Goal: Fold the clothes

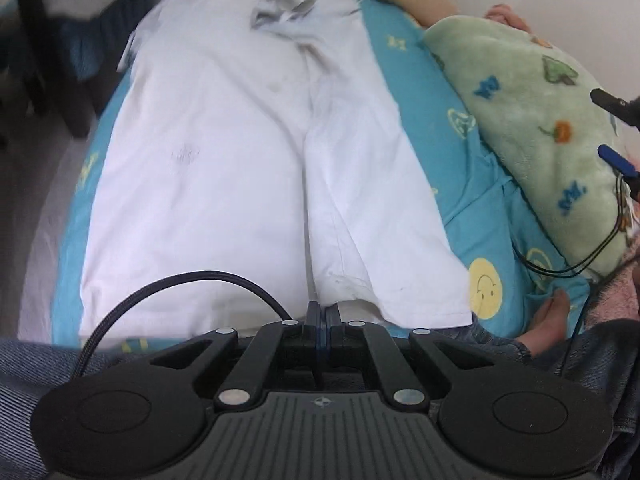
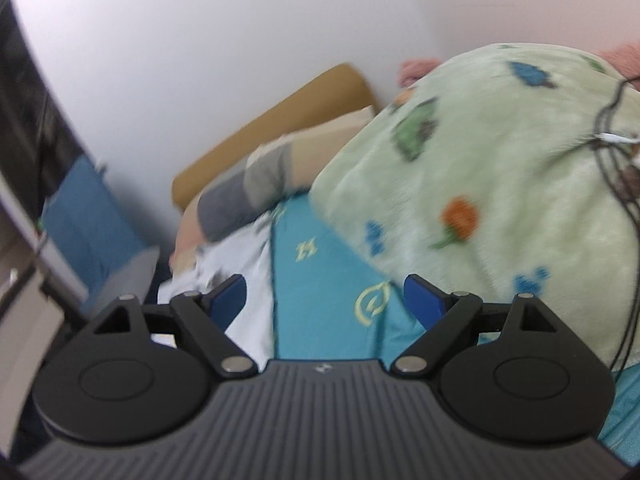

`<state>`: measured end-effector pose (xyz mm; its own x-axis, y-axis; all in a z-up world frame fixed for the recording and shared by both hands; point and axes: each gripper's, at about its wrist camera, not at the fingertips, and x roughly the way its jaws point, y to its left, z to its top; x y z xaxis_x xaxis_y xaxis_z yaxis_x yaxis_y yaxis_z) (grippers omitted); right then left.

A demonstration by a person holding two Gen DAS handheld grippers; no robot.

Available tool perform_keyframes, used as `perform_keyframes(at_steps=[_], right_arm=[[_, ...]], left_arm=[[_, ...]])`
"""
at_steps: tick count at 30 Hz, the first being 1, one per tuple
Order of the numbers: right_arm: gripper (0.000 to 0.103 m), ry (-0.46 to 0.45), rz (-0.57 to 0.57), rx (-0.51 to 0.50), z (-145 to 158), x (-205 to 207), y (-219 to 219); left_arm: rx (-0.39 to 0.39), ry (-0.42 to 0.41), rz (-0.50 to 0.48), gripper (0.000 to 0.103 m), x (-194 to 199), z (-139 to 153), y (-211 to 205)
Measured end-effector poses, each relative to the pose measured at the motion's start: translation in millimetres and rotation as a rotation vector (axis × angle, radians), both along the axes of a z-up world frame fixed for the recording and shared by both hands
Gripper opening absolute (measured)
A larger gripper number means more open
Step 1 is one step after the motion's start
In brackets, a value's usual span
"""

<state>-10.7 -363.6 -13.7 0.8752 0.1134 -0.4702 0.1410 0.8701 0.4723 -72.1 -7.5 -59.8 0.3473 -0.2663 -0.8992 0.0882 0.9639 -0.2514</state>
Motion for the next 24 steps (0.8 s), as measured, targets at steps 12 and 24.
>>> perform_keyframes(at_steps=[12, 24], right_arm=[[0.087, 0.062, 0.105, -0.098, -4, 12, 54], [0.087, 0.066, 0.128, -0.152, -29, 61, 76]], left_arm=[[0.041, -0.15, -0.023, 0.078, 64, 39, -8], [0.351, -0.336, 0.034, 0.082, 309, -27, -43]])
